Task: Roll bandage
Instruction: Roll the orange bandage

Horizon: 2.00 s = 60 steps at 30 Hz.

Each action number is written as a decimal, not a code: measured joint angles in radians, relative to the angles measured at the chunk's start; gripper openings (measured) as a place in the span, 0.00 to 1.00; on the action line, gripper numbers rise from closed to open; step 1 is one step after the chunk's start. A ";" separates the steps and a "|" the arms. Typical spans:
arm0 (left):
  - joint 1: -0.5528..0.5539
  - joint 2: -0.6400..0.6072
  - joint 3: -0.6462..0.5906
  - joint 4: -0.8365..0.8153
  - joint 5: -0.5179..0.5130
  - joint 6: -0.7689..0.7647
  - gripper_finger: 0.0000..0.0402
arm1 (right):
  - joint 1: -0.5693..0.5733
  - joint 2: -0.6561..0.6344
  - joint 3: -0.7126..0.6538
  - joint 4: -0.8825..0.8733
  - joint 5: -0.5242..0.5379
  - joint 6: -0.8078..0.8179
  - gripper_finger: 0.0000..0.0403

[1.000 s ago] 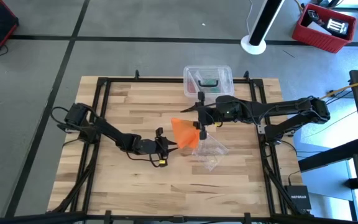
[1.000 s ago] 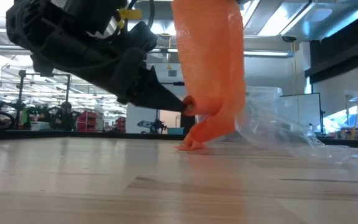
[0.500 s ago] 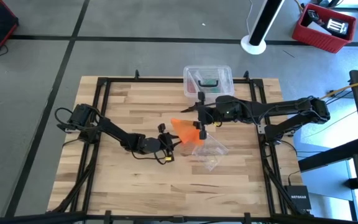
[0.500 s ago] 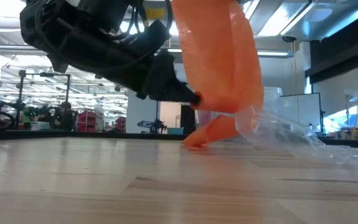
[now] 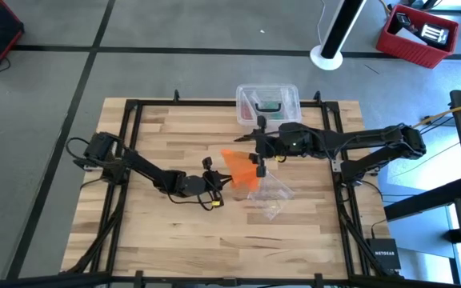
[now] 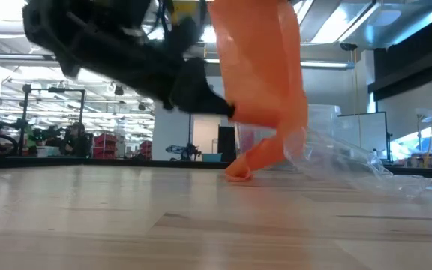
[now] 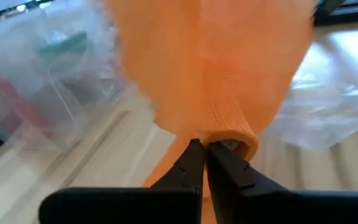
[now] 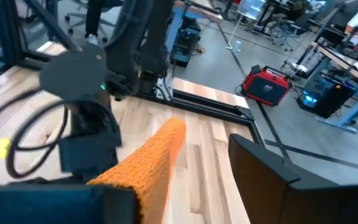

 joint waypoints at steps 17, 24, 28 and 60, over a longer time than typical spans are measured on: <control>-0.139 -0.715 0.000 -0.842 0.014 -0.080 0.00 | -0.001 -0.167 0.001 -0.218 -0.228 0.248 0.59; -0.119 -0.862 0.000 -1.108 0.051 -0.243 0.00 | -0.018 -0.109 0.001 -0.182 -0.103 0.199 0.67; -0.116 -0.867 0.000 -1.132 0.283 -0.331 0.00 | -0.015 -0.070 0.001 -0.124 0.056 0.190 0.67; -0.051 -0.967 0.000 -0.438 0.323 -0.047 0.00 | 0.091 -0.030 -0.236 0.313 -0.048 0.349 0.67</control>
